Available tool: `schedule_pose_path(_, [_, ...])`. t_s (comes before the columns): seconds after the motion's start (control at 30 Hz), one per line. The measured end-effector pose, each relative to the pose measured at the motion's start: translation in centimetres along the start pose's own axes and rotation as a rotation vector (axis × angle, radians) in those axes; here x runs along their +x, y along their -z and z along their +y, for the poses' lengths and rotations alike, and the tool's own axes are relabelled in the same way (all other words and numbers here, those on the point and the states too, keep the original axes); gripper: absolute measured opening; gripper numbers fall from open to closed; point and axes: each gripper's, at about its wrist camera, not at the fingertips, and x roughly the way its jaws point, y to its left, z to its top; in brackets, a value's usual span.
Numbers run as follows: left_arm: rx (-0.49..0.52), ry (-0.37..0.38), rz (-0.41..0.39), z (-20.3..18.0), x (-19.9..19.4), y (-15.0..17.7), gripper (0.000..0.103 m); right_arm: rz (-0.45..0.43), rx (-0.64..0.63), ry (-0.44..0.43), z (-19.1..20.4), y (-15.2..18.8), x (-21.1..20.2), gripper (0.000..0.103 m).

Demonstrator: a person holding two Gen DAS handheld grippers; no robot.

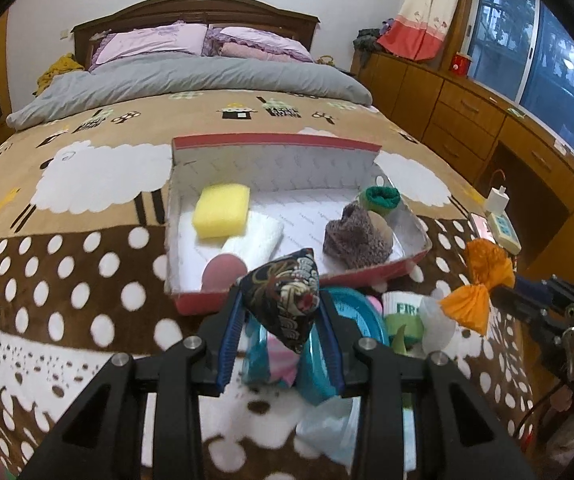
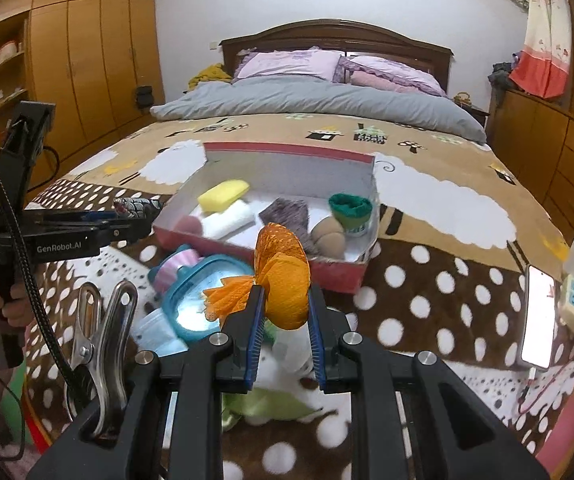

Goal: Organize soft objects
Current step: 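Carry the dark pouch and orange bow into the pink box and release both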

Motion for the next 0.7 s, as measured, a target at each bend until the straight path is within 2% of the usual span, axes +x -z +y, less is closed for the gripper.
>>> schedule_pose_path(0.7, [0.045, 0.009, 0.073, -1.8, 7.5, -2.9, 0.038, 0.006, 0.023, 0.014, -2.8, -4.3, 4.9, 0.022])
